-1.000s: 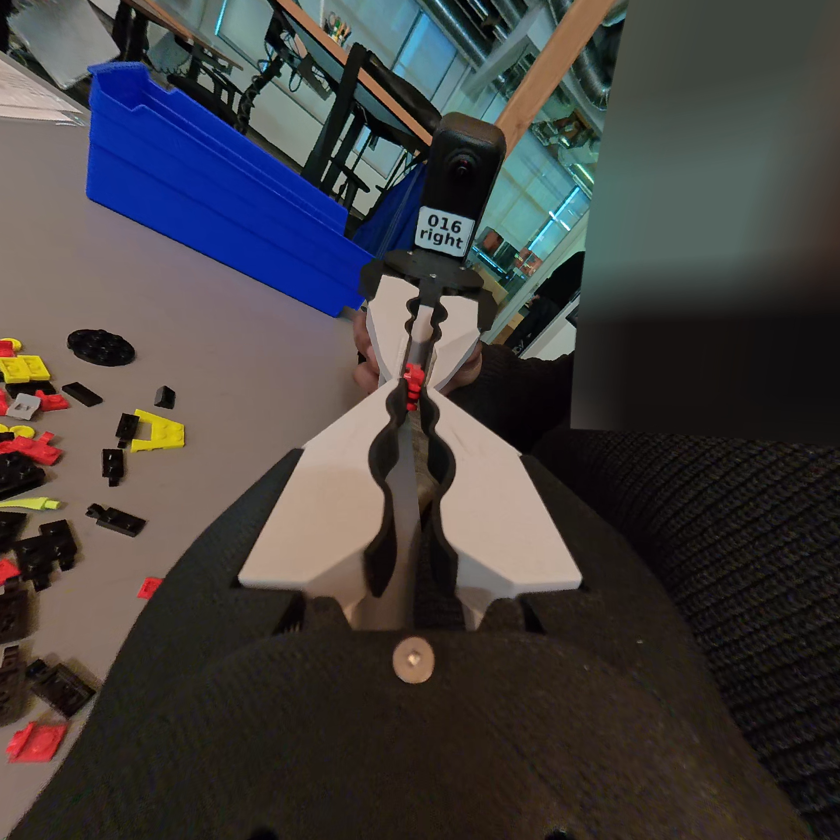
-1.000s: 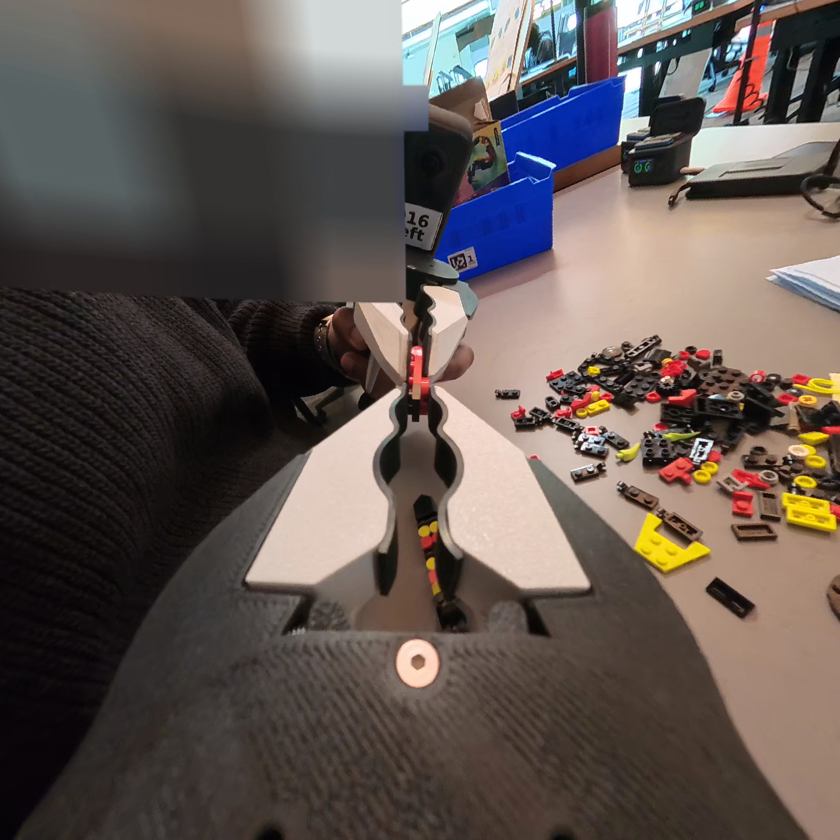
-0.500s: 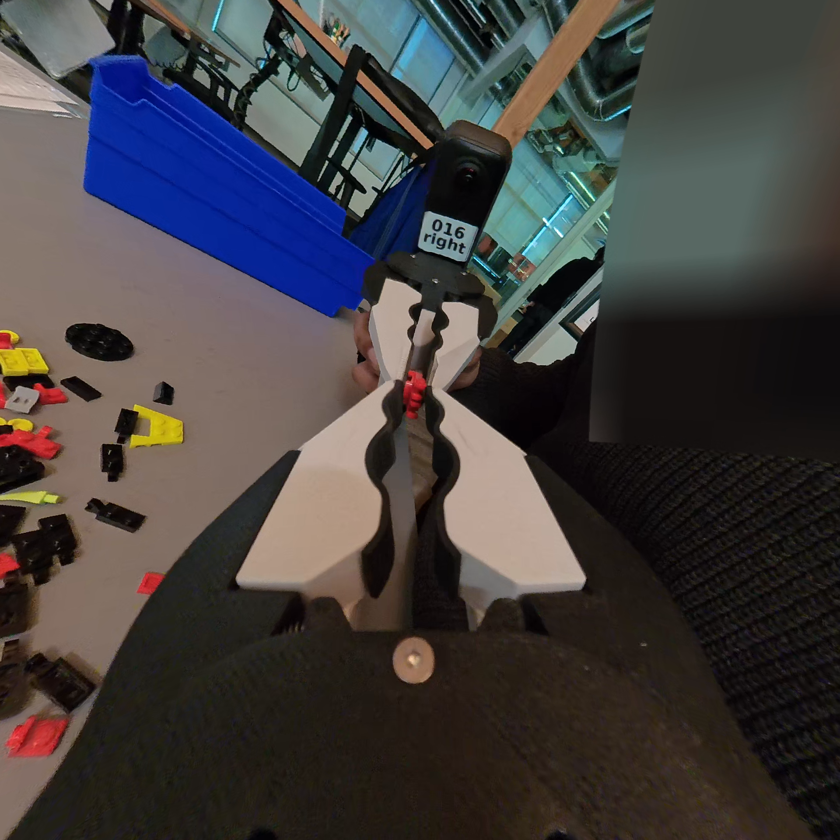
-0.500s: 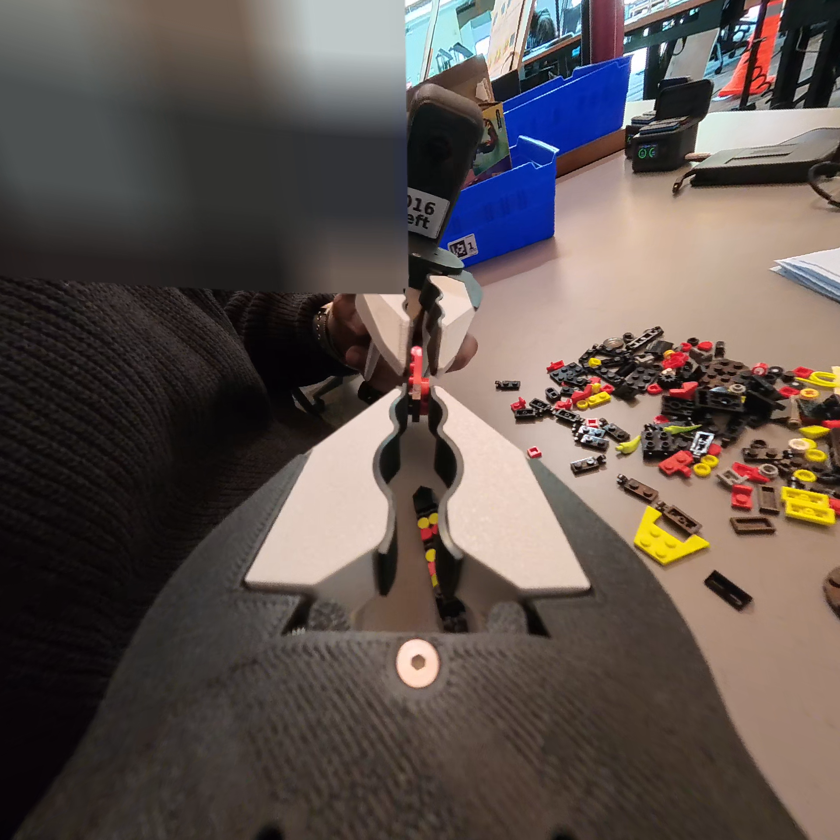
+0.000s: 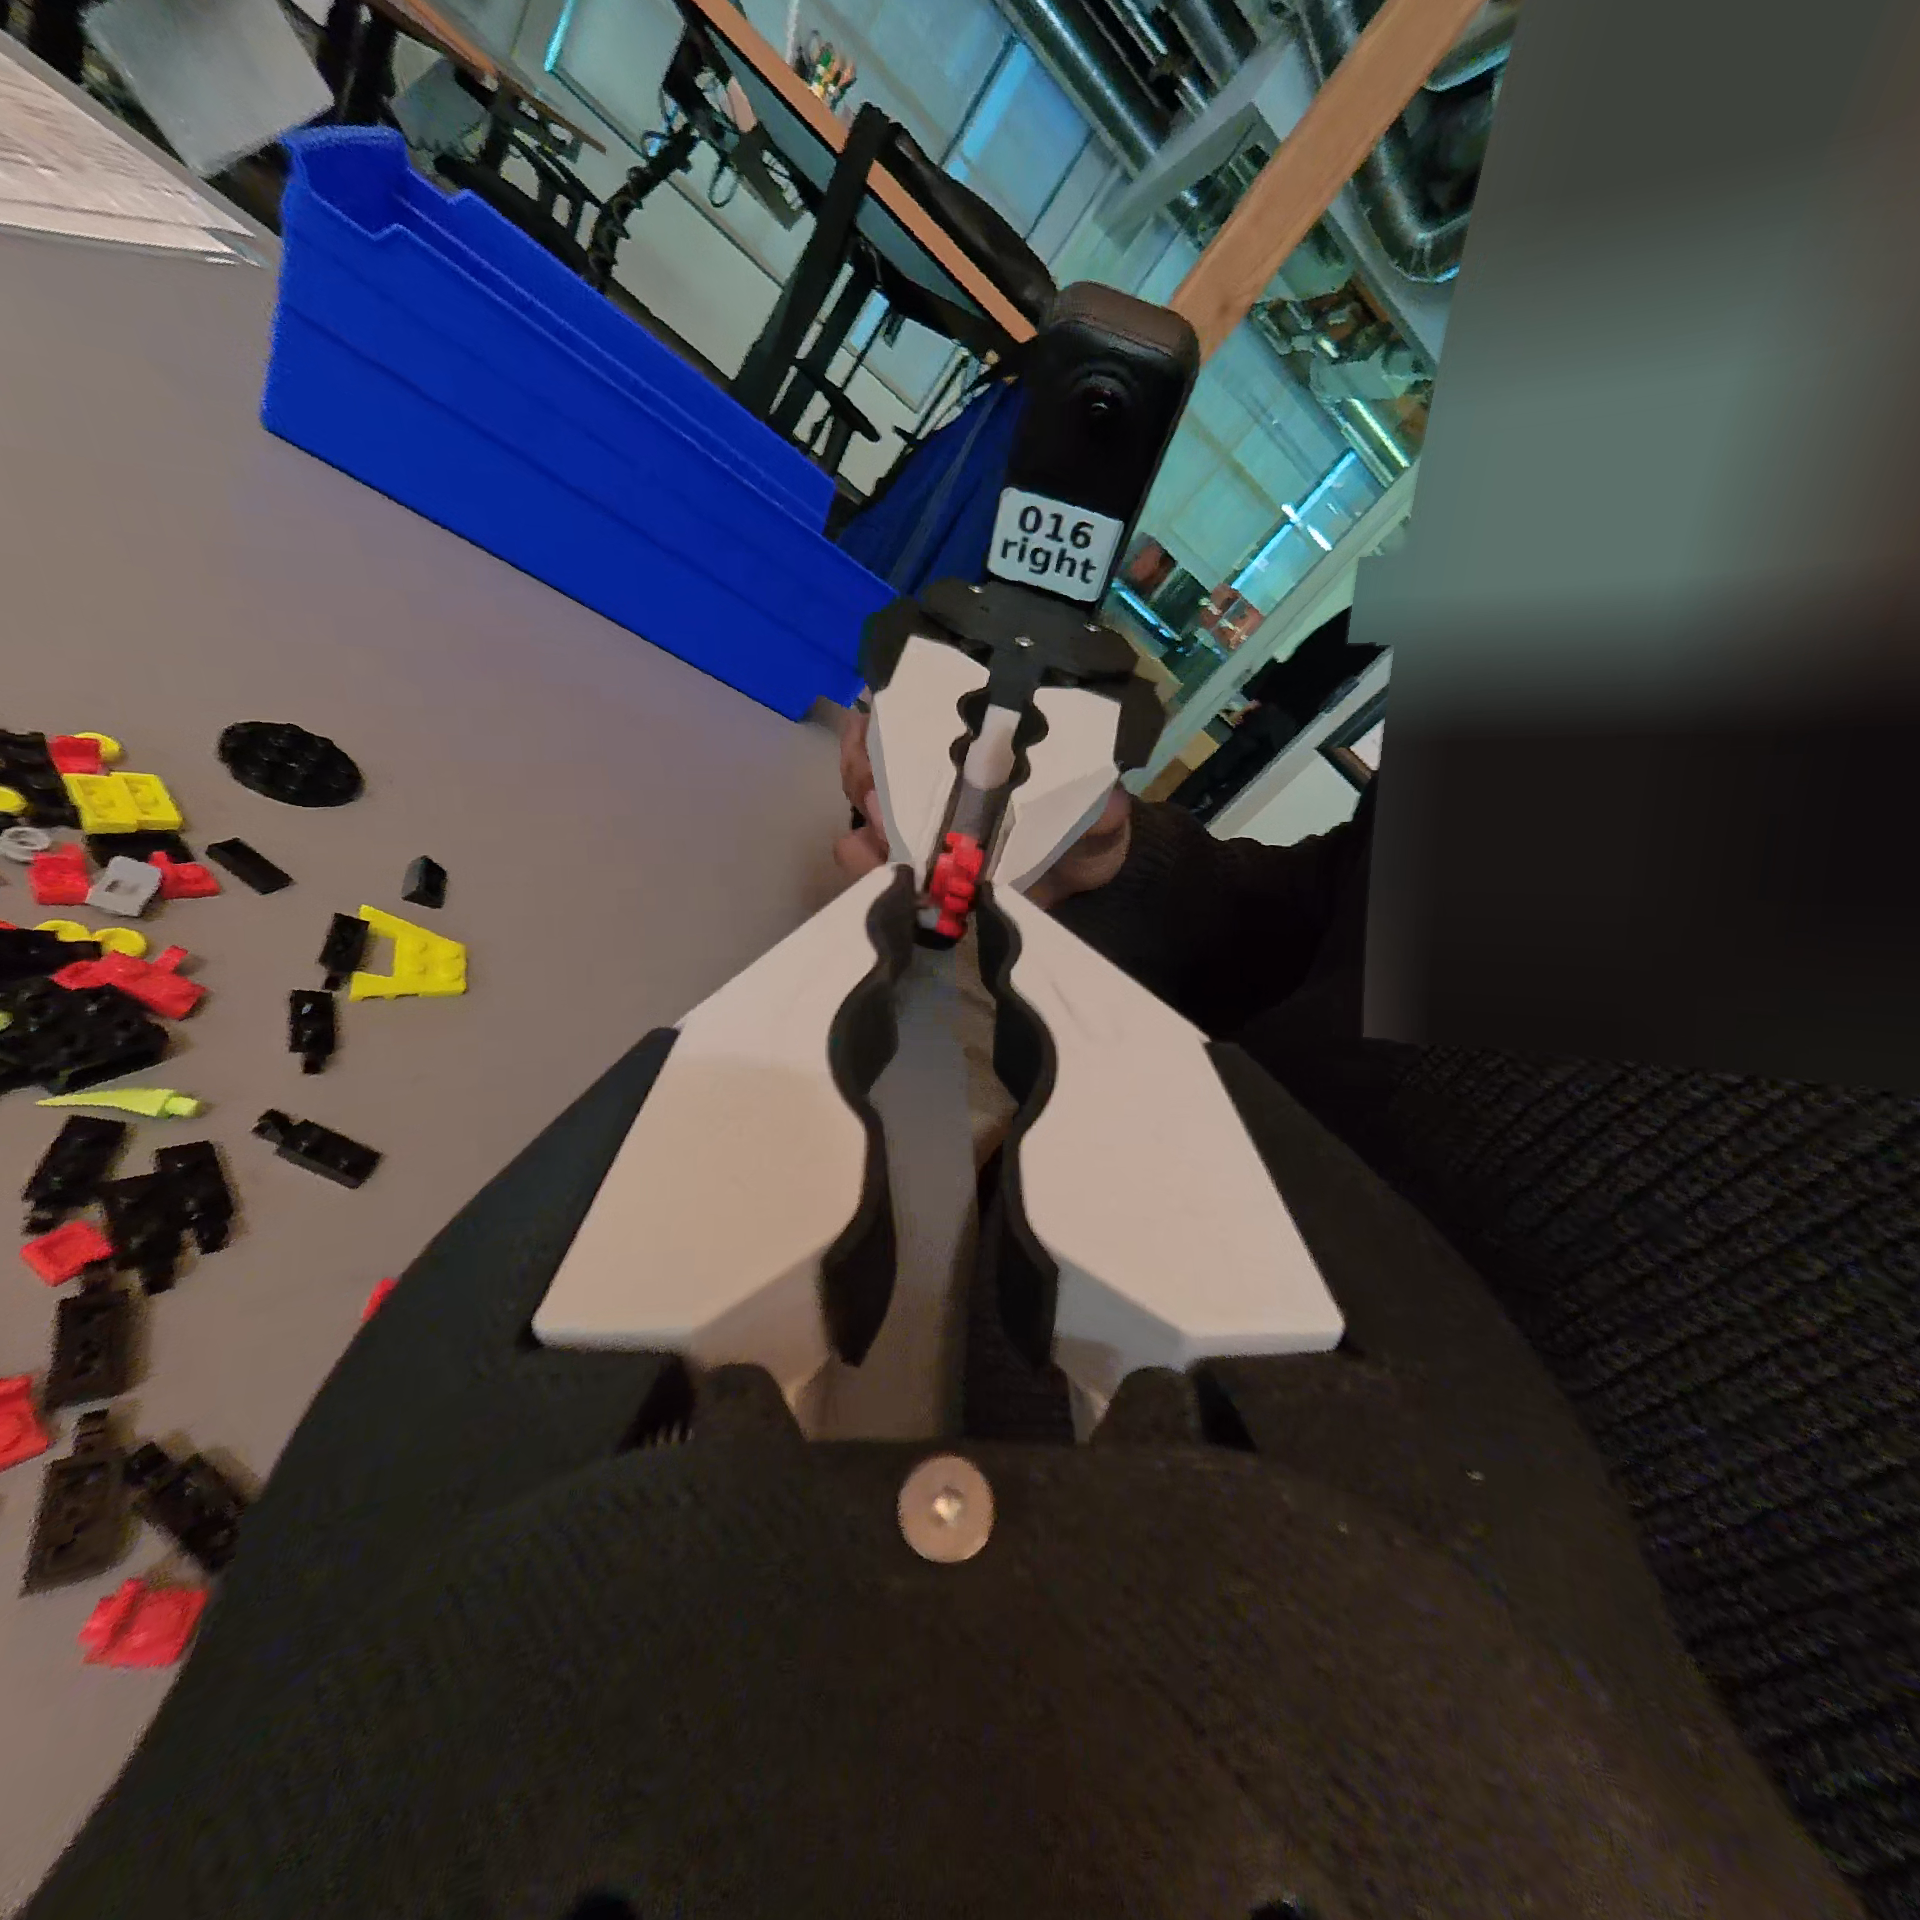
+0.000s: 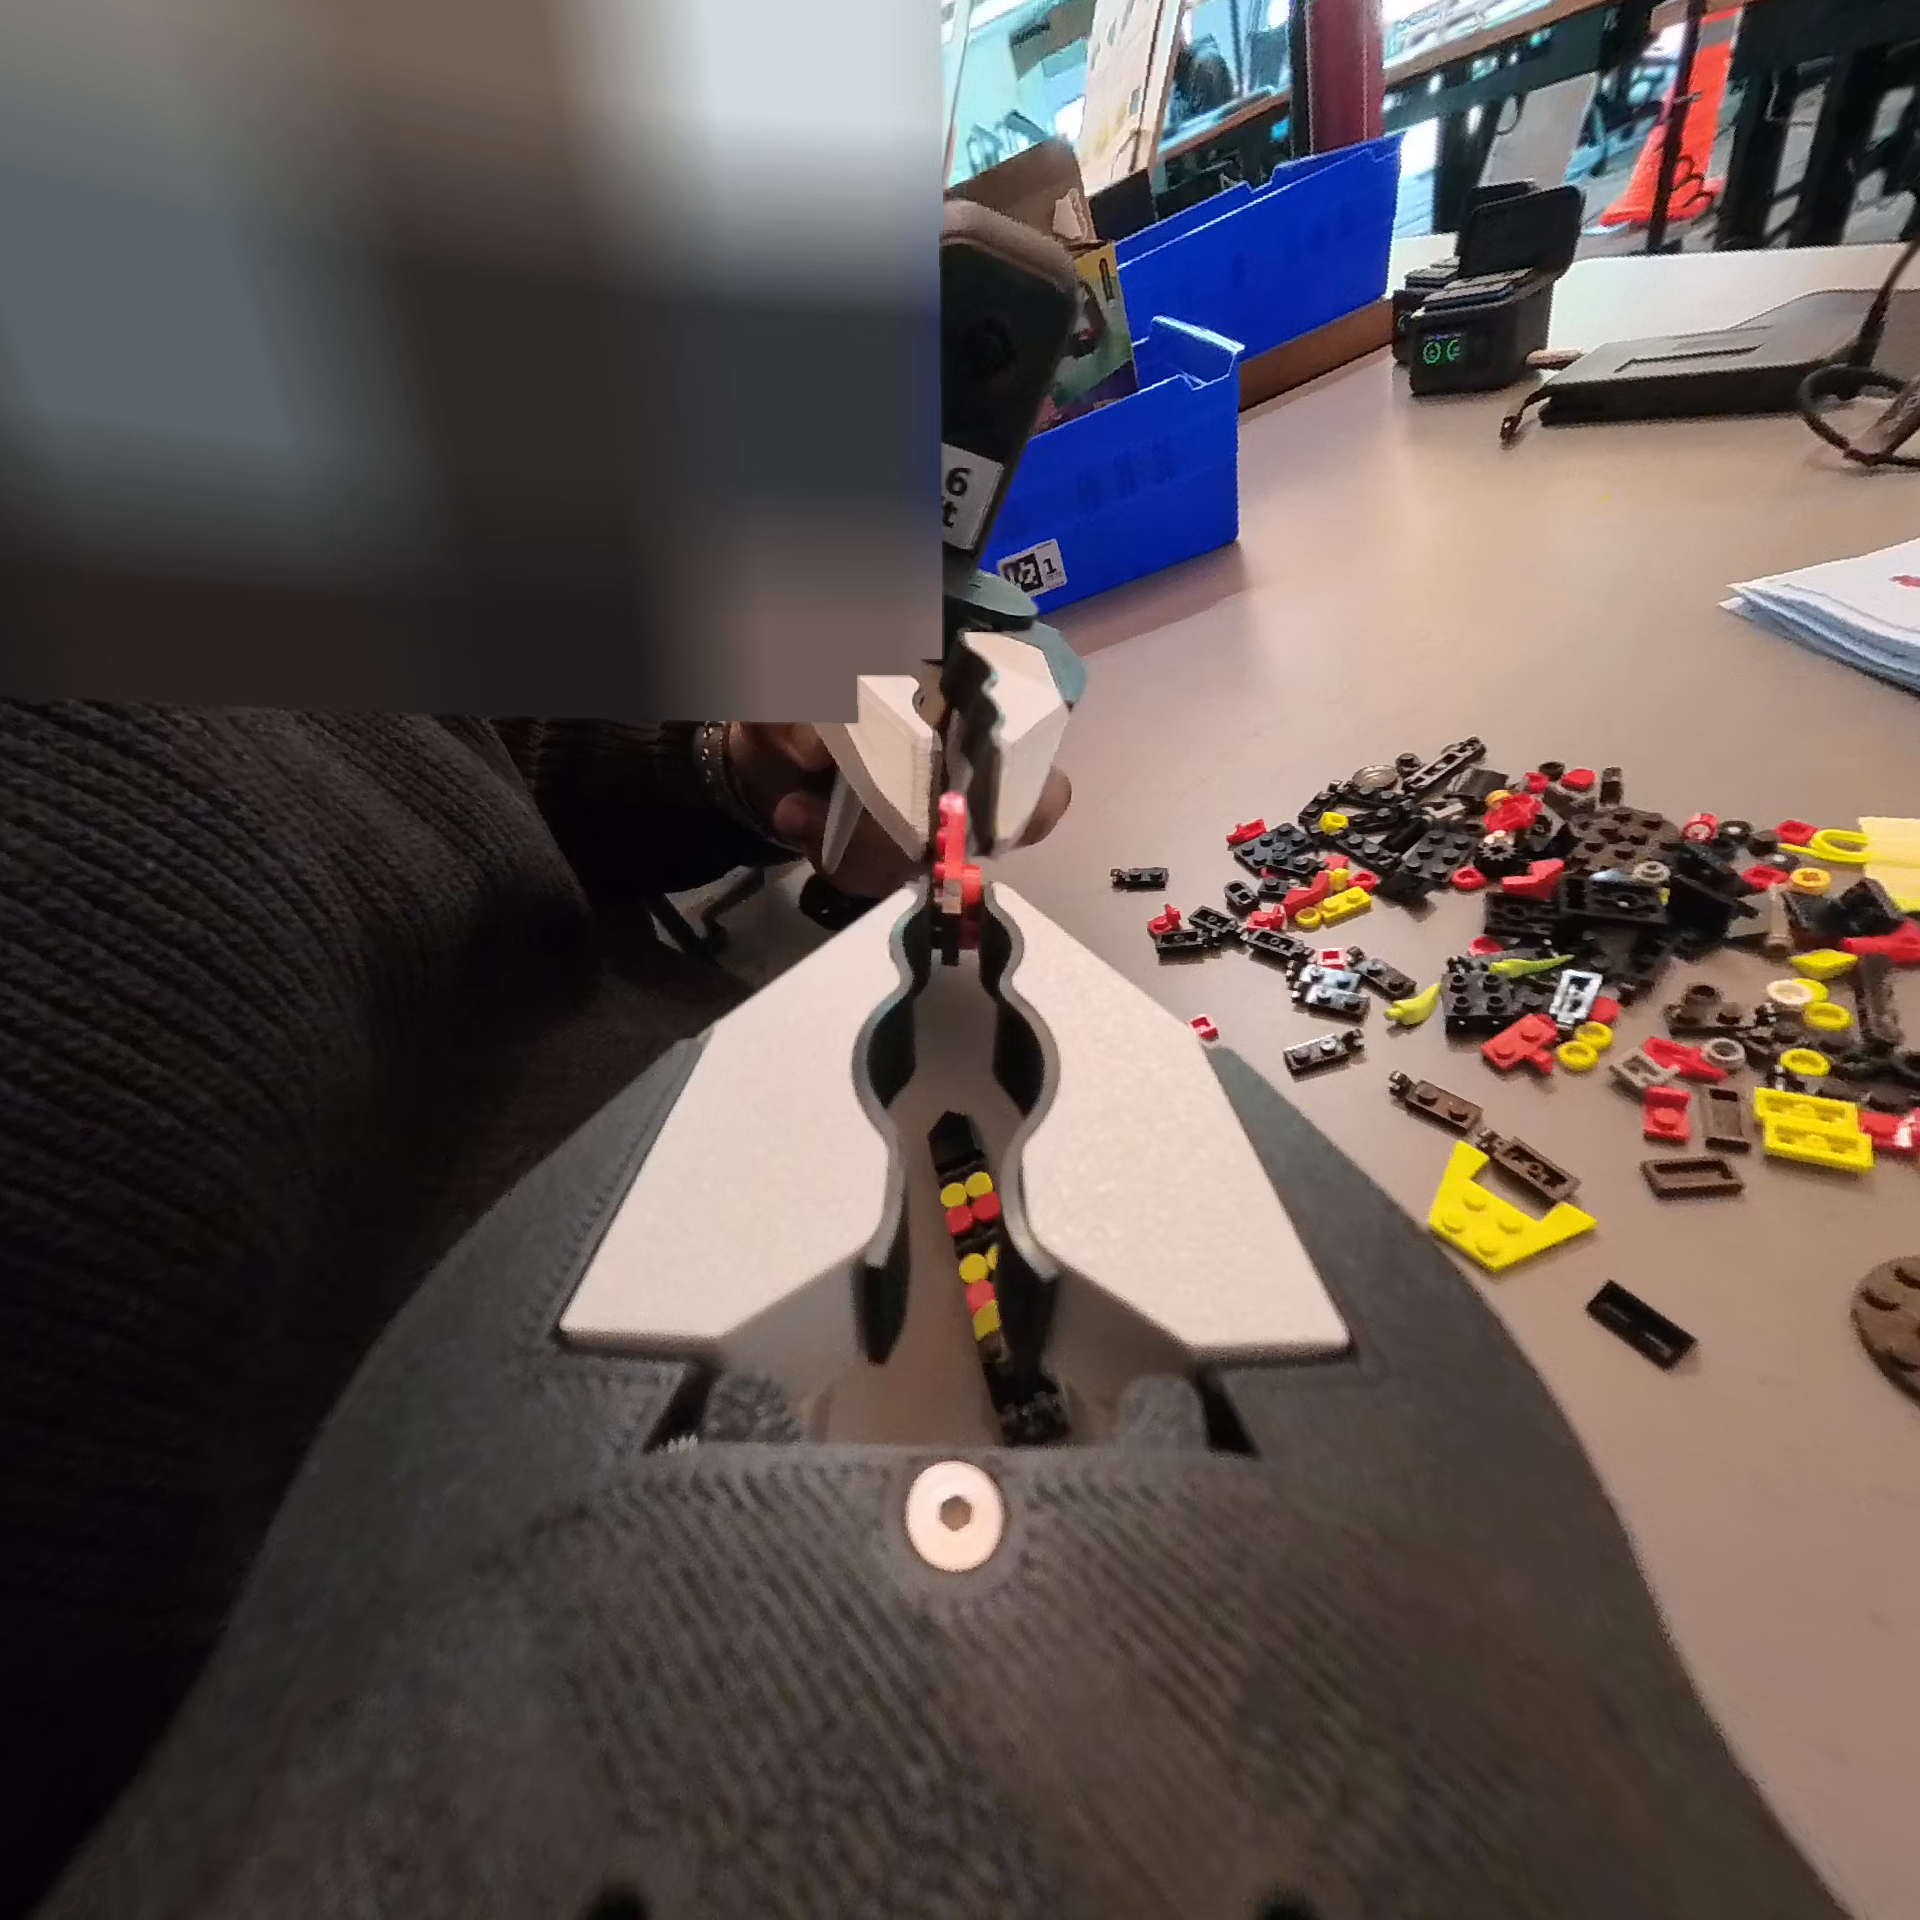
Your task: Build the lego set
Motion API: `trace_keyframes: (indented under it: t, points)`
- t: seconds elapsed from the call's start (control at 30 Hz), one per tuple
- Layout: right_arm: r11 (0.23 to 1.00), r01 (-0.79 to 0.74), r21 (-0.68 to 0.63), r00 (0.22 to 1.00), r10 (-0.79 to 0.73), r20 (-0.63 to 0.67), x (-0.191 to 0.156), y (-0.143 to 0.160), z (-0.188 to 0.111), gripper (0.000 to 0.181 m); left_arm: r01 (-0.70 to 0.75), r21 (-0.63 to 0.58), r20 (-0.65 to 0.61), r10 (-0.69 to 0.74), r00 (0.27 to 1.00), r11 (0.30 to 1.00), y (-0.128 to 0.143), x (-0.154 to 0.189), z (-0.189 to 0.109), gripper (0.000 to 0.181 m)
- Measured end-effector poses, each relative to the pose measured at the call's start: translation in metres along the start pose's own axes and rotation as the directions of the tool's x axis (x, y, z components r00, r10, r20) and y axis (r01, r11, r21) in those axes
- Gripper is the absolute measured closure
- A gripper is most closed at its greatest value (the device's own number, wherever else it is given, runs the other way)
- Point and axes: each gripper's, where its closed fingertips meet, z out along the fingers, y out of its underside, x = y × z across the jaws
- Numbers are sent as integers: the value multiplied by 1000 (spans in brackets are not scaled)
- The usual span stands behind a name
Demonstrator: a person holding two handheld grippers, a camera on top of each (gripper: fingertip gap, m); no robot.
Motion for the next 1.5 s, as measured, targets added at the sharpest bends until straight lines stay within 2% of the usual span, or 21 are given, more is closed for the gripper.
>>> trace_keyframes:
  t: [0.13, 0.23, 0.3, 0.4, 0.53, 0.8, 1.17, 1.33, 1.5]
  points:
    - [980, -195, 24, 980, 195, 31, 11, 3, -3, 175, -82, -18, 78, 83, 993, 996, 0, -9, -3, 160]
    - [938, -347, 5, 936, 346, 69, 15, 10, -2, 175, -193, -106, 132, 206, 970, 976, 10, -13, -1, 157]
    - [916, -401, -17, 913, 402, 65, 18, 16, -2, 175, -293, -210, 158, 328, 931, 933, 24, -17, 1, 152]
    - [885, -456, -92, 887, 461, 31, 22, 33, -1, 175, -418, -342, 219, 504, 835, 841, 38, -31, 2, 151]
    - [830, -526, -188, 847, 531, -26, 24, 57, 3, 175, -466, -448, 231, 601, 765, 764, 51, -41, 3, 152]
    - [781, -578, -236, 809, 587, -38, 22, 69, 7, 175, -498, -528, 200, 670, 714, 688, 65, -45, 5, 165]
    - [769, -600, -220, 793, 608, -38, 25, 68, 5, 163, -461, -552, 225, 656, 720, 695, 68, -53, 2, 167]
    - [816, -535, -220, 845, 514, -146, 41, 72, 0, 159, -353, -596, 288, 603, 744, 721, 75, -71, -5, 167]
    - [892, -373, -257, 918, 313, -245, 51, 71, -4, 157, -238, -622, 323, 521, 790, 746, 87, -80, -8, 167]
